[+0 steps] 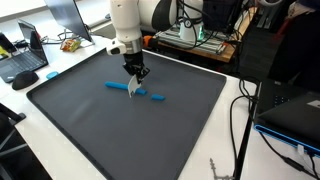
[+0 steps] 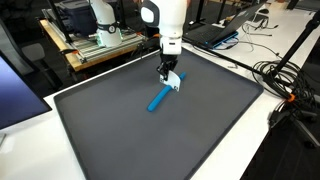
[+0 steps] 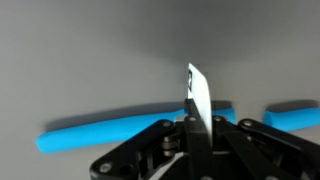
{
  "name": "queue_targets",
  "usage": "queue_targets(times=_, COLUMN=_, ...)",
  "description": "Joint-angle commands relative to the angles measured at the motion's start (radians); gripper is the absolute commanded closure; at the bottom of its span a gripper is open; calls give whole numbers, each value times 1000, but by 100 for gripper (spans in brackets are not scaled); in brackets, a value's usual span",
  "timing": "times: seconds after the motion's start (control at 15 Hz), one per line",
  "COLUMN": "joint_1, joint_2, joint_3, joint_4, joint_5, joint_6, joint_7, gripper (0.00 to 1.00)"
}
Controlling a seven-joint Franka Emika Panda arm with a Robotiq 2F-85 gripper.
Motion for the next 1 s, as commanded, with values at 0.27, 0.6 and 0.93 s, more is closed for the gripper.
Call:
queue_targets(times=0.27, joint_1=-4, joint_2=71, joint_3=19, joint_4=26, joint_5=18, joint_6=6, joint_7=-12, gripper=99)
queue_targets(times=0.6, joint_1=8, joint_2=48, joint_3=37, joint_4=23, joint_5=23, joint_6=8, joint_7=-14, gripper=99)
queue_targets(times=0.93, joint_1=41, joint_2=33, joint_3=33, joint_4=32, joint_5=-5, joint_6=-12, joint_7=3, gripper=99)
